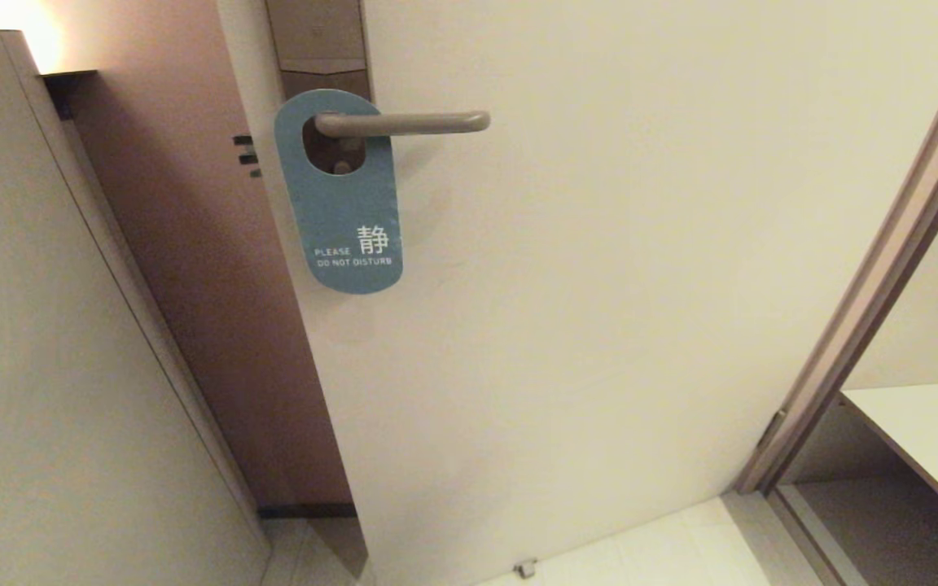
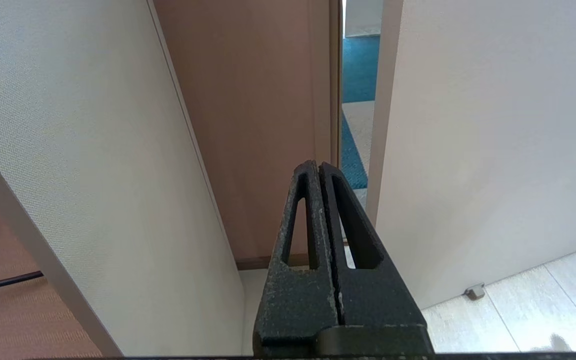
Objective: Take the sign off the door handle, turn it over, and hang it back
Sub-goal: Take down the sign
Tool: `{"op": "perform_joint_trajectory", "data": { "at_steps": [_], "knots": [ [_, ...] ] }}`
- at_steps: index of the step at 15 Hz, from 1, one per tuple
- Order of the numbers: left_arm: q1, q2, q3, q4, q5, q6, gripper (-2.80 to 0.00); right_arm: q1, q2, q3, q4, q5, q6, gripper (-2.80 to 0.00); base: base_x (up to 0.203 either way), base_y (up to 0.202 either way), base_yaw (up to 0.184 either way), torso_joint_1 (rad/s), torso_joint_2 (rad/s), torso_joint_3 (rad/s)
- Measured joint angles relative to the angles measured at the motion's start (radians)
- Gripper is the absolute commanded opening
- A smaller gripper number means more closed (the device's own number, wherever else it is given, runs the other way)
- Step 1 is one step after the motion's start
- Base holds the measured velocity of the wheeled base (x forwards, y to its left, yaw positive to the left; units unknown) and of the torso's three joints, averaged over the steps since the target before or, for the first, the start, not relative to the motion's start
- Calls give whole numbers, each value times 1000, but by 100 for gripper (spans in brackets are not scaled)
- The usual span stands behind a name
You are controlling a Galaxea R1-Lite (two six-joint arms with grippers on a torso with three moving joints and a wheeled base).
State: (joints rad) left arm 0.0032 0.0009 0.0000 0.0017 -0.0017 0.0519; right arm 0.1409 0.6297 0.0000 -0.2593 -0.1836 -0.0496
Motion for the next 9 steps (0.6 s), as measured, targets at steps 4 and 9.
{"op": "perform_joint_trajectory", "data": {
  "at_steps": [4,9],
  "knots": [
    [0,0,0,0,0,0,-280,-28,-222,0,126,88,-1,-280,0,0,0,0,0,0],
    [0,0,0,0,0,0,-280,-49,-344,-1,242,157,73,-280,0,0,0,0,0,0]
  ]
}}
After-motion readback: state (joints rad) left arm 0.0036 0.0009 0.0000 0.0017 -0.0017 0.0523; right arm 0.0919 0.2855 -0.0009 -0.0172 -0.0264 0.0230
